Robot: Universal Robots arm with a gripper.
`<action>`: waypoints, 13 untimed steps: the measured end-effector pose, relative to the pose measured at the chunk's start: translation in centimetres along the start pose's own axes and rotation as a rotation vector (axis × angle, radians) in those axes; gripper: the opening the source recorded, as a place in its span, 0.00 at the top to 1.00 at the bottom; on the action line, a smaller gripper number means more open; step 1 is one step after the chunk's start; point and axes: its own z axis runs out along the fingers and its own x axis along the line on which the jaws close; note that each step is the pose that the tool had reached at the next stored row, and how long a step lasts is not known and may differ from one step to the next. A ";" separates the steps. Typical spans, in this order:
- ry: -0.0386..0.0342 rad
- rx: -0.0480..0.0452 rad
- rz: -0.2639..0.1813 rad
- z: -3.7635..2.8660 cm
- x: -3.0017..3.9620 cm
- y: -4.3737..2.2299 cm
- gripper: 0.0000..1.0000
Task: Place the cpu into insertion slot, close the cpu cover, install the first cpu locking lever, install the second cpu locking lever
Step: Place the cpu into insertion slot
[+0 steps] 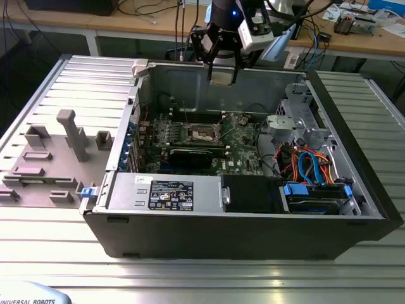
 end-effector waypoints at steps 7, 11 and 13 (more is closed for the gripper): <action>-0.0025 -0.0006 0.028 0.01 0.00 0.00 0.46; -0.0030 -0.0006 0.033 0.00 0.00 0.00 0.46; -0.0029 -0.0007 0.033 0.01 0.00 0.00 0.46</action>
